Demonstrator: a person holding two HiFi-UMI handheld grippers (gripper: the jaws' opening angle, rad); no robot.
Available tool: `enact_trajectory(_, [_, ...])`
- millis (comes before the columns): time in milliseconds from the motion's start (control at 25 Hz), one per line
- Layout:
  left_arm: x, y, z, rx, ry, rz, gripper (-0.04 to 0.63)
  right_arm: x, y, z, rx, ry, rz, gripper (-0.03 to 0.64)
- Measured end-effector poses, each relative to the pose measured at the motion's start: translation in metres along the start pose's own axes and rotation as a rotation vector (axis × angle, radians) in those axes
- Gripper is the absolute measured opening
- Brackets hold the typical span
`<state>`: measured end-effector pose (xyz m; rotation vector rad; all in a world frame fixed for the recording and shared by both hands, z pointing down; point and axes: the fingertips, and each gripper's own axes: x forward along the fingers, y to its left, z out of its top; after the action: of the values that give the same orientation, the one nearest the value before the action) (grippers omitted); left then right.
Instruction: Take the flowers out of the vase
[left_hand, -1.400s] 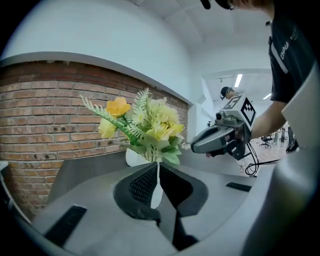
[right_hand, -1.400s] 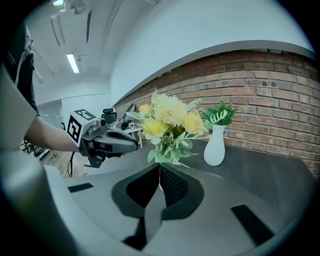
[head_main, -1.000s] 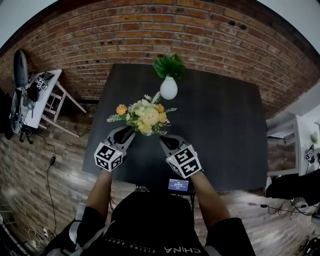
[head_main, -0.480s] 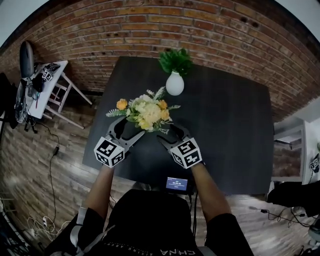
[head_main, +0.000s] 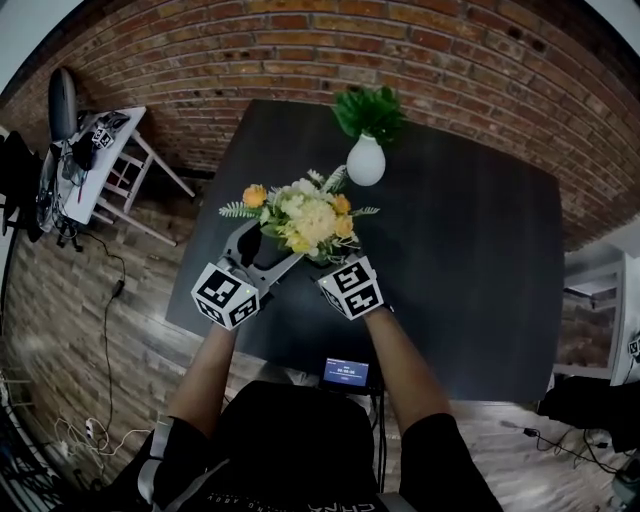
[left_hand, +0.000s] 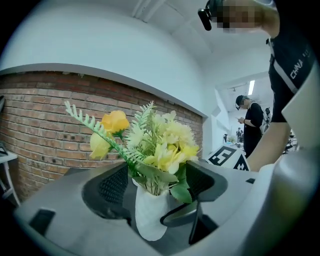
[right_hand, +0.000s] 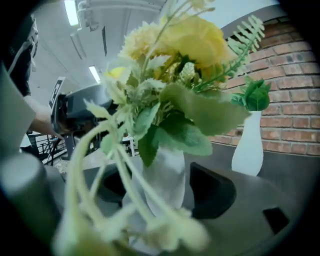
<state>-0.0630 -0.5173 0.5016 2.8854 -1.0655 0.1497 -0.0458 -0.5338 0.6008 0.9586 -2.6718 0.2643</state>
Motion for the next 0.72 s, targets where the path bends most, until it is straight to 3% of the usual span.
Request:
enact_trajectory(160, [0.011,0.0,0.003,0.0,-0.016,-0.004,0.344,0.007,-0.001,-0.007,-0.037,0.039,-0.033,0.346])
enact_trajectory(240, [0.016,0.002,0.002,-0.002,-0.021,-0.001,0.344,0.007,-0.005,-0.007,-0.042,0.041,-0.055,0.29])
enact_trajectory(600, [0.029,0.005,-0.002,0.052,-0.019,0.039,0.341,0.009,-0.005,-0.007,-0.055,0.048,-0.081,0.288])
enact_trajectory(640, [0.028,0.004,0.0,0.066,-0.028,0.045,0.324,0.009,-0.005,-0.007,-0.053,0.049,-0.085,0.288])
enact_trajectory(720, [0.025,0.002,0.005,0.079,-0.055,0.052,0.225,0.008,-0.006,-0.007,-0.045,0.051,-0.094,0.288])
